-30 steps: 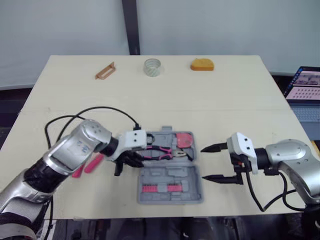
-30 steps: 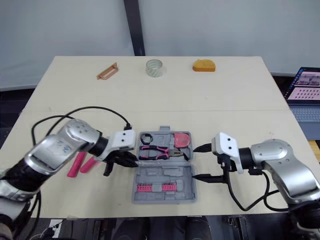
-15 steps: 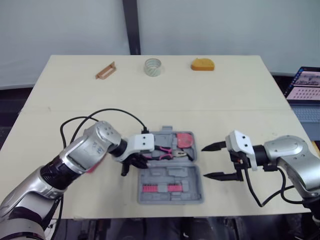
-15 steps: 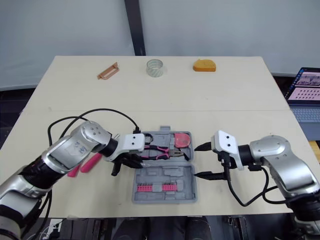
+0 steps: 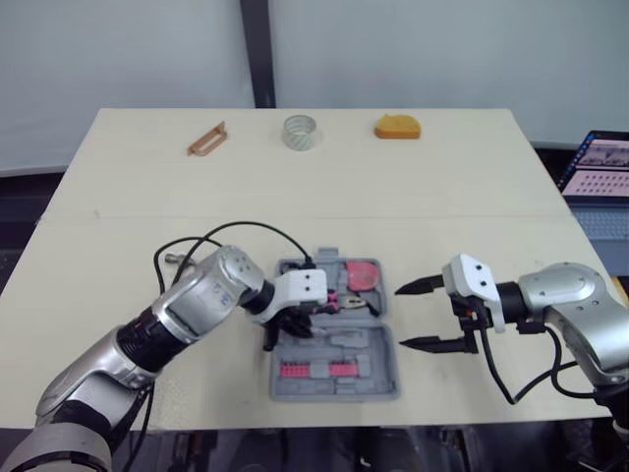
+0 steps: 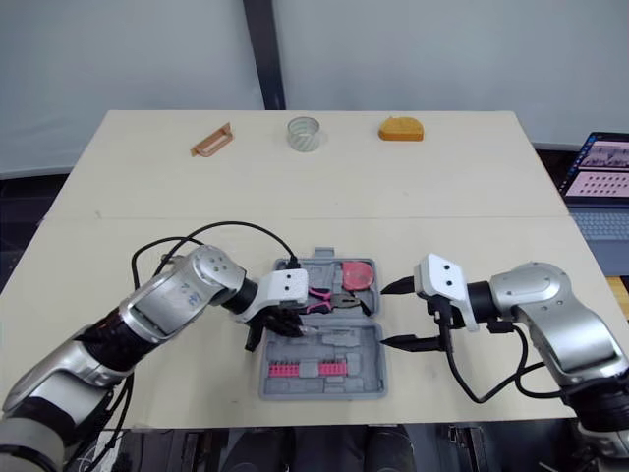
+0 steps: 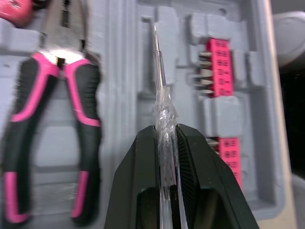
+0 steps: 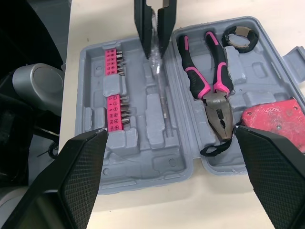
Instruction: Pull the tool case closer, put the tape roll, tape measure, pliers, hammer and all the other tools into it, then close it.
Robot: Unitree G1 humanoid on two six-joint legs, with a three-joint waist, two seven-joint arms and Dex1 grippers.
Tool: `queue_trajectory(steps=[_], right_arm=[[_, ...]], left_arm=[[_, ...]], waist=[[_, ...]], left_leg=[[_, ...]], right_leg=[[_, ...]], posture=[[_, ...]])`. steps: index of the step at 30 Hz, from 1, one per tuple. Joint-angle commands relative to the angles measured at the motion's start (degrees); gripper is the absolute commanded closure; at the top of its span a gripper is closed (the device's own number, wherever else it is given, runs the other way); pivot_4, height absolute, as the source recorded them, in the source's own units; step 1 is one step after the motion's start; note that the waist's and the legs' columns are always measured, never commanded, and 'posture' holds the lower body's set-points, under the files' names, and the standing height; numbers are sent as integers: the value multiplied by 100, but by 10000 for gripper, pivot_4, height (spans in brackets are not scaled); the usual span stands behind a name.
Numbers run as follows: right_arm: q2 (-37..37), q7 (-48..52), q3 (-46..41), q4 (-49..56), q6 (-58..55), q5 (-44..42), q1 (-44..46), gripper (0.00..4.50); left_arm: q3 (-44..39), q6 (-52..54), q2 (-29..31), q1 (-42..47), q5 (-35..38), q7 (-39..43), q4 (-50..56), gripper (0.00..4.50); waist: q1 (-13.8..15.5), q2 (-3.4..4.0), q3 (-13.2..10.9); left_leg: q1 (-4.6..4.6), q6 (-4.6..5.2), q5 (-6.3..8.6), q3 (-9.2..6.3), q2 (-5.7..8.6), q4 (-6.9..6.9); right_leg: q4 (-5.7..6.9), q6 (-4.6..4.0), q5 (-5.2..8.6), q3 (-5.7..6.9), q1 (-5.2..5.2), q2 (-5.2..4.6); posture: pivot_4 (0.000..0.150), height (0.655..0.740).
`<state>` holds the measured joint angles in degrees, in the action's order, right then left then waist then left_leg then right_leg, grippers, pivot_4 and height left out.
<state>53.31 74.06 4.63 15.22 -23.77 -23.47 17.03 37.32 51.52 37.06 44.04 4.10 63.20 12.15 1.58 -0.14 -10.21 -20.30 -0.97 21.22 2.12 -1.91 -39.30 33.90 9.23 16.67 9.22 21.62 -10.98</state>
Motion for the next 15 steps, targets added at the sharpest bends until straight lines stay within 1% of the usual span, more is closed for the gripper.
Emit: queue_trajectory(steps=[1,15], right_arm=[[50,50,-88,153,-16,-89,3,0],[70,17,-135,214,-79,-100,-23,0]], left_arm=[[56,-78,-46,35,-79,-7,-1,44395],[106,-142,-152,-84,-116,-133,-10,44395]], waist=[[-3,0,0],[-1,0,0]], left_leg=[[0,0,0,0,0,0],[0,0,0,-1,0,-2]], right_leg=[[0,0,0,0,0,0],[2,0,0,0,0,0]], posture=[[1500,7400],[1500,7400]])
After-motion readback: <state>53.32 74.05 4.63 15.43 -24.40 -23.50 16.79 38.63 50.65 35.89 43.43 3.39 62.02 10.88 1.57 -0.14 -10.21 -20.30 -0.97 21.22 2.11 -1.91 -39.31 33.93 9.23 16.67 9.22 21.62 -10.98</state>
